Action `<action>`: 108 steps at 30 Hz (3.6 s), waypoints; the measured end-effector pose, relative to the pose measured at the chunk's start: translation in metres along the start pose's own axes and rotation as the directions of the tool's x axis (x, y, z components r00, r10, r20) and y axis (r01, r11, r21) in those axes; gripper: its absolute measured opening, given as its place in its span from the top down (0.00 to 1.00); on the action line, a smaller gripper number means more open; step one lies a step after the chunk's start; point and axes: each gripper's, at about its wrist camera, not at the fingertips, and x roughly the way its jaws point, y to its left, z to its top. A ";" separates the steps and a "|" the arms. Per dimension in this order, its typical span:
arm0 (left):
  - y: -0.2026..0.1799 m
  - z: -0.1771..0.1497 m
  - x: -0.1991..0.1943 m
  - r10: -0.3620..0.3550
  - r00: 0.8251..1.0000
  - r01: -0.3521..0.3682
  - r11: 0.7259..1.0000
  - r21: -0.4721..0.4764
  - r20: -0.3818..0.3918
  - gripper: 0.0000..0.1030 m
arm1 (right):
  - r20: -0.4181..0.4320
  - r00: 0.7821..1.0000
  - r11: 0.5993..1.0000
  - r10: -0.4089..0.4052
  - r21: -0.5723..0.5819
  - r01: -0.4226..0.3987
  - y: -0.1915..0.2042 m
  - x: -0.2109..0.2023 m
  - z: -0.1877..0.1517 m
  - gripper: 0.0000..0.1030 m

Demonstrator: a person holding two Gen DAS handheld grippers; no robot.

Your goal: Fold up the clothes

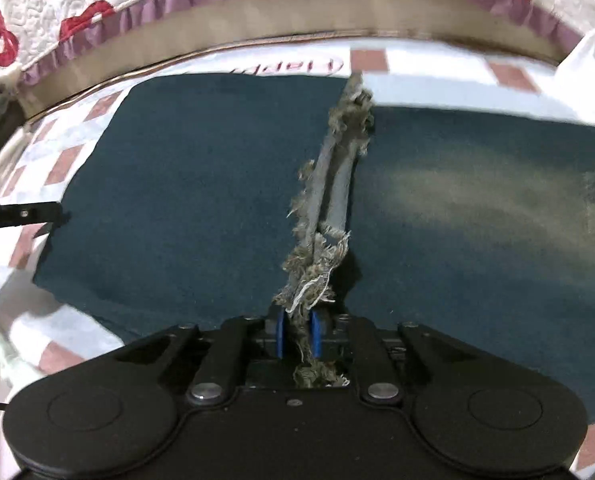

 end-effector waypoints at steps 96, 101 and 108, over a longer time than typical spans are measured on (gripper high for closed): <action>0.043 0.061 -0.156 0.042 0.953 0.015 0.983 -0.184 0.301 0.81 | 0.378 0.710 0.791 0.594 -0.436 -0.430 0.249 -0.071 0.038 0.75; 0.091 0.042 -0.157 0.097 0.965 -0.028 0.962 -0.272 0.243 0.81 | 0.190 0.687 0.685 0.702 -0.445 -0.577 0.260 -0.054 0.037 0.46; 0.155 0.016 -0.158 0.170 0.974 -0.102 0.920 -0.378 0.152 0.81 | 0.056 0.855 0.852 0.515 -0.136 -0.505 0.214 0.000 0.049 0.31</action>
